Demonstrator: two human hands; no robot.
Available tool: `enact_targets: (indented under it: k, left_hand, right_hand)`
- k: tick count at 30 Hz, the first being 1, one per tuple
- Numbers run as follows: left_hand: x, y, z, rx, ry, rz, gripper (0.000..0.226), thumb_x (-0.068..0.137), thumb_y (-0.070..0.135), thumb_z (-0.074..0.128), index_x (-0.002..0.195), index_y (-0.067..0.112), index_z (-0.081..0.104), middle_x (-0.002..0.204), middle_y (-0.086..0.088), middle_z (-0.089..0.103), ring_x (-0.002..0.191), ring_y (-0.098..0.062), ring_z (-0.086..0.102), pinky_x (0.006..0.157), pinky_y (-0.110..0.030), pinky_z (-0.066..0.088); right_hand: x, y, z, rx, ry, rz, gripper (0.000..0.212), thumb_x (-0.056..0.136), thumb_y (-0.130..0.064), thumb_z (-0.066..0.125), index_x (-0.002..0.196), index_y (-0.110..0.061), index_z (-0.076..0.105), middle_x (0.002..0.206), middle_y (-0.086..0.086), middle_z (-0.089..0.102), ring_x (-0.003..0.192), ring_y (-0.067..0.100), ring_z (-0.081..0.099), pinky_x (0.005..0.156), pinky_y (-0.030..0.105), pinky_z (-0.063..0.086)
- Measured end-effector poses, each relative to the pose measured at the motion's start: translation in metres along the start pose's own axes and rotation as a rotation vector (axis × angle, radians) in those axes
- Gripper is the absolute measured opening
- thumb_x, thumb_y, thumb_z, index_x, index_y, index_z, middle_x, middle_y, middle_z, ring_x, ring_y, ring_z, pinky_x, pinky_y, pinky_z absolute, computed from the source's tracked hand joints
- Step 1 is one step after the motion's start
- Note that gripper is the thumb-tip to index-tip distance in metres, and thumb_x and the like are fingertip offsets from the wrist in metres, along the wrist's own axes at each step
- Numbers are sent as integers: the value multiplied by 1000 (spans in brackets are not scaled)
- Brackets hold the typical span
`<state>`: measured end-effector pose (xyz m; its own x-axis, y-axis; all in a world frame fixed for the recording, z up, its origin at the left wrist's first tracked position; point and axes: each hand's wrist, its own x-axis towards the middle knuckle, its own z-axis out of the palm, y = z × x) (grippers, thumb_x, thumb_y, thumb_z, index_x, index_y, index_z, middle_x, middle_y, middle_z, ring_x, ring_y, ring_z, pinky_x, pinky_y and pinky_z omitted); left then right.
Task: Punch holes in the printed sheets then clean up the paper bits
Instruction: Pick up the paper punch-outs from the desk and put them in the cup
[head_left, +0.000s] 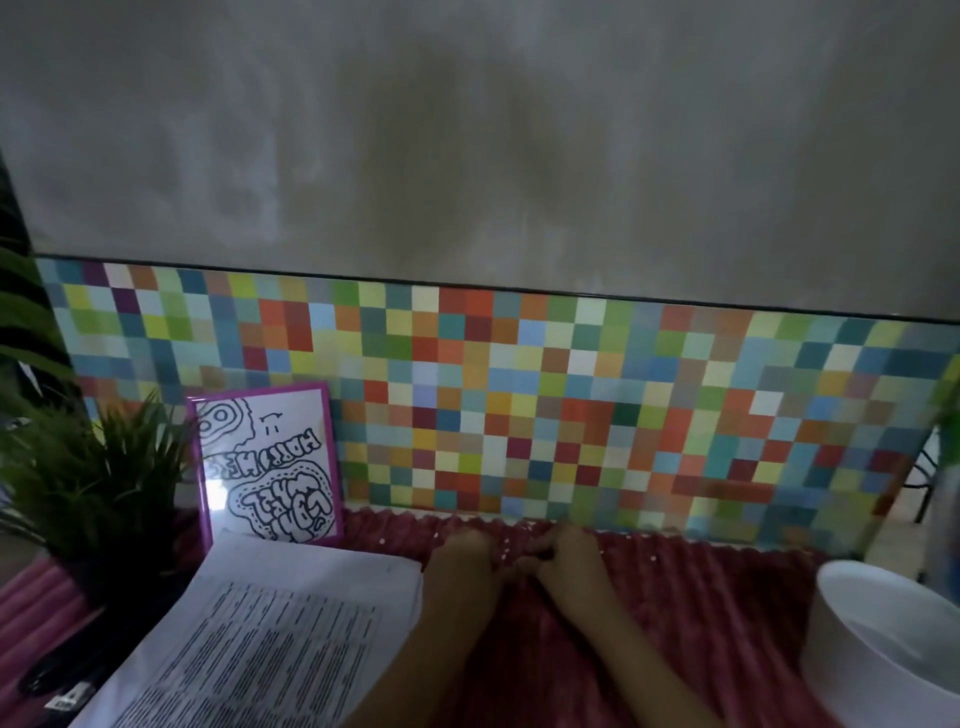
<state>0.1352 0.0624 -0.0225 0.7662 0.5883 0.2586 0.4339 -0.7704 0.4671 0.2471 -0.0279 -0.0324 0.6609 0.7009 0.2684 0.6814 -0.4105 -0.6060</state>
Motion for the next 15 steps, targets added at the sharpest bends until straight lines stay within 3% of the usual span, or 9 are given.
enact_targets:
  k: [3, 5, 9, 11, 13, 15]
  left_hand:
    - [-1, 2, 5, 86, 66, 17, 27, 94, 39, 58, 87, 16, 71, 88, 0, 67, 78, -12, 63, 72, -21, 51]
    - [0, 2, 8, 108, 150, 50, 22, 96, 23, 56, 85, 14, 72, 84, -2, 69, 69, -12, 63, 62, -18, 44]
    - [1, 1, 4, 44, 139, 65, 25, 100, 22, 48, 93, 14, 70, 93, 0, 67, 71, -7, 53, 65, -13, 35]
    - [2, -3, 0, -33, 124, 57, 24, 99, 23, 49, 88, 15, 69, 87, 4, 62, 71, -4, 52, 64, -8, 35]
    - [7, -7, -5, -99, 98, 42, 26, 96, 16, 53, 72, 17, 60, 74, 7, 54, 64, -4, 50, 60, -7, 38]
    - [14, -11, -3, -118, 206, 91, 41, 89, 3, 56, 59, 25, 39, 60, 12, 37, 53, 0, 37, 51, -12, 34]
  right_hand:
    - [-2, 0, 2, -7, 60, -8, 10, 80, -8, 71, 74, -10, 79, 67, -7, 63, 55, 2, 50, 57, 5, 36]
    - [-3, -2, 3, 26, 98, -5, 19, 82, -2, 66, 65, -6, 73, 64, -12, 53, 59, 0, 50, 60, 8, 37]
    - [7, 6, 4, 216, 273, 52, 37, 79, 0, 68, 46, -6, 51, 50, 6, 53, 50, 7, 44, 56, 25, 37]
    - [9, 8, 6, 227, 273, 53, 45, 78, -1, 70, 42, -14, 47, 44, 0, 48, 47, 5, 42, 56, 26, 40]
    - [8, 8, 9, 171, 218, 21, 42, 75, 0, 71, 41, -15, 53, 45, -4, 49, 45, 4, 41, 55, 27, 40]
    - [6, 7, 11, 90, 155, 17, 22, 75, -1, 72, 53, -4, 69, 53, -1, 58, 48, 4, 46, 56, 15, 38]
